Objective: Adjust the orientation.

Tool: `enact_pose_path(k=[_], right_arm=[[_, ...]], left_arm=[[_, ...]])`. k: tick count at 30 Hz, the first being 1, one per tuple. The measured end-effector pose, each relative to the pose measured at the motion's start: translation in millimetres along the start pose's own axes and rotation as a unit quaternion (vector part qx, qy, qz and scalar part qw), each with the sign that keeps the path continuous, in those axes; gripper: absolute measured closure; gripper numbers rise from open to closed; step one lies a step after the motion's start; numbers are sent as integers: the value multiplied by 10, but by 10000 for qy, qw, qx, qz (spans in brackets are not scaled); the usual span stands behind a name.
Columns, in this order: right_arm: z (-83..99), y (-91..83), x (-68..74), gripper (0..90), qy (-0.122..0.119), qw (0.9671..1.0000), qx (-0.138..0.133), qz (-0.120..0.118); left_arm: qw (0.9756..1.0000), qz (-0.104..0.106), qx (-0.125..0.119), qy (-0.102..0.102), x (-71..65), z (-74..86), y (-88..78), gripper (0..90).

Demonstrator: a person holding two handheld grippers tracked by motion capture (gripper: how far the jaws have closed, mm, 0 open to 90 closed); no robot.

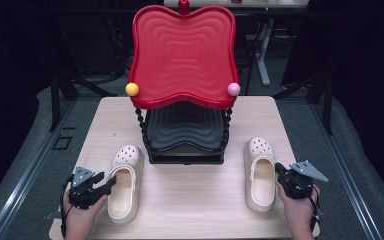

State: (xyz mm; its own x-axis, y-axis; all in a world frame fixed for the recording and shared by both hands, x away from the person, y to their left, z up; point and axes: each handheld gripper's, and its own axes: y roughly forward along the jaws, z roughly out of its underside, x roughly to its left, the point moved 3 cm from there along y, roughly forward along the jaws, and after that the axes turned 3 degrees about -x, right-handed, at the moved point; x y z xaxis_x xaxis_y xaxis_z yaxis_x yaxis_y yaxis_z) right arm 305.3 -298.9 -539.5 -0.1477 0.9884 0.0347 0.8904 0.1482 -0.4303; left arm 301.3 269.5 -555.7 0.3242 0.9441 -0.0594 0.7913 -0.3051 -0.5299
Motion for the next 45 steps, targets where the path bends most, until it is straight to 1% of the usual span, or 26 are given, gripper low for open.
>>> enact_pose_path(k=[2, 4, 6, 8, 10, 15, 16, 17, 19, 22, 25, 26, 28, 29, 30, 31, 33, 34, 35, 37, 42, 43, 45], right_arm=[[-4, -14, -6, 857, 48, 10000, -10, 2], [0, -33, 2, 797, -5, 10000, -17, 37], [6, -57, 23, 744, -101, 9999, -14, 76], [27, -55, 40, 700, -247, 9996, 36, 156], [54, -30, 45, 669, -299, 9992, 173, 189], [120, 82, 55, 658, -271, 9984, 408, 287], [132, 95, 58, 674, -383, 9972, 552, 334], [144, 119, 74, 696, -448, 9964, 615, 368], [141, 144, 97, 729, -418, 9963, 613, 429], [113, 139, 86, 748, -221, 9974, 633, 282], [118, 123, 109, 754, -297, 9971, 674, 215], [120, 118, 124, 754, -298, 9972, 668, 161], [121, 110, 137, 754, -314, 9971, 683, 146], [122, 98, 176, 753, -292, 9971, 698, 109], [120, 91, 192, 752, -311, 9971, 684, 93], [119, 86, 217, 751, -279, 9975, 642, 33], [126, 71, 264, 752, -316, 9973, 652, -68], [126, 71, 264, 752, -316, 9973, 652, -68], [143, 64, 317, 751, -383, 9969, 674, -140], [152, 60, 359, 750, -437, 9964, 704, -169], [149, 47, 392, 749, -413, 9964, 693, -265], [152, 39, 409, 749, -493, 9959, 702, -297], [147, 36, 422, 751, -682, 9948, 702, -269]], left_arm=[[10000, -7, -9, -19, -1, 0, 3, 496], [10000, 12, 3, -25, -1, -1, 5, 495], [10000, 26, -4, -22, -2, -4, 8, 495], [10000, 43, -12, -17, -8, -6, 11, 493], [10000, 55, 19, -7, -15, -6, 16, 491], [9999, 101, 49, 25, -34, 2, 32, 487], [9999, 109, 58, 53, -46, 5, 42, 487], [9999, 113, 72, 69, -50, 6, 45, 488], [9999, 110, 69, 72, -55, 6, 49, 488], [9999, 123, 77, 94, -63, 10, 55, 488], [9999, 131, 65, 90, -61, 8, 52, 489], [9999, 131, 65, 90, -61, 8, 52, 488], [9998, 132, 68, 89, -60, 8, 53, 489], [9999, 126, 65, 87, -64, 8, 56, 489], [9999, 126, 65, 87, -64, 8, 56, 489], [9999, 119, 67, 106, -73, 4, 53, 489], [9999, 108, 45, 120, -84, -5, 46, 489], [9999, 108, 45, 120, -84, -5, 46, 492], [9998, 97, 29, 166, -99, -12, 45, 498], [9998, 67, 28, 201, -111, -15, 49, 501], [9997, 69, 41, 250, -124, -16, 60, 517], [9996, 46, 14, 277, -122, -23, 57, 519], [9996, 20, 3, 277, -116, -33, 50, 524]])
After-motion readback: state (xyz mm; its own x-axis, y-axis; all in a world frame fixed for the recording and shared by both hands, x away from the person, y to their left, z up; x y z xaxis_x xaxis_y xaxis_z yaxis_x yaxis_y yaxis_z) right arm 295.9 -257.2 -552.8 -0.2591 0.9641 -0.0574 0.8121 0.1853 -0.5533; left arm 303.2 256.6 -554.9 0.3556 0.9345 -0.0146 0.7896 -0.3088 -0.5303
